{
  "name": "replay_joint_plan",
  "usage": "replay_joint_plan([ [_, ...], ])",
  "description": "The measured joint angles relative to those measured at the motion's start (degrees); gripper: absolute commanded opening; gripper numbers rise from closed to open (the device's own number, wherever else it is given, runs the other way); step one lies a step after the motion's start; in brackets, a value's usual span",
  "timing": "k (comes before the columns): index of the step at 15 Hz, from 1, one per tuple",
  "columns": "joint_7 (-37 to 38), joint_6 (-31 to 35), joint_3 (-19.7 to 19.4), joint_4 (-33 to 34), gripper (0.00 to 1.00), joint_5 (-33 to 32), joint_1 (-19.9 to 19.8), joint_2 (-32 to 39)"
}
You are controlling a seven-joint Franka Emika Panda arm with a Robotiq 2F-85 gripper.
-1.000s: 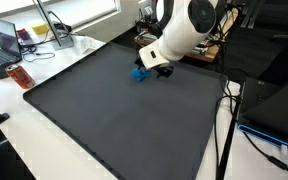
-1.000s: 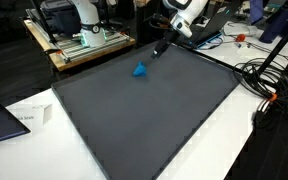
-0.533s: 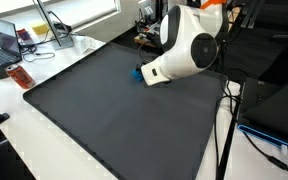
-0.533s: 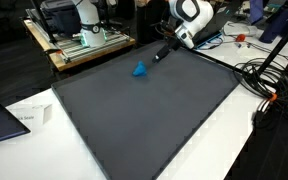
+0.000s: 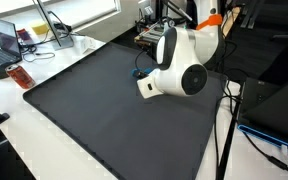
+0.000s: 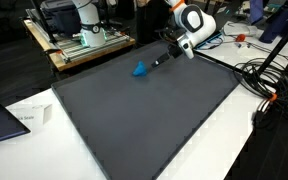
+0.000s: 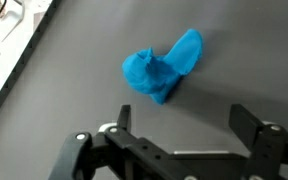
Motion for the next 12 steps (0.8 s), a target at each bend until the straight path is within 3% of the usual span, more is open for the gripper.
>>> replay_joint_plan([
  [5, -2.8, -1.6, -0.3, 3.2, 1.0, 0.1, 0.0, 2.0],
  [12, -7.1, -1.1, 0.1, 2.5, 1.0, 2.5, -1.7, -0.4],
])
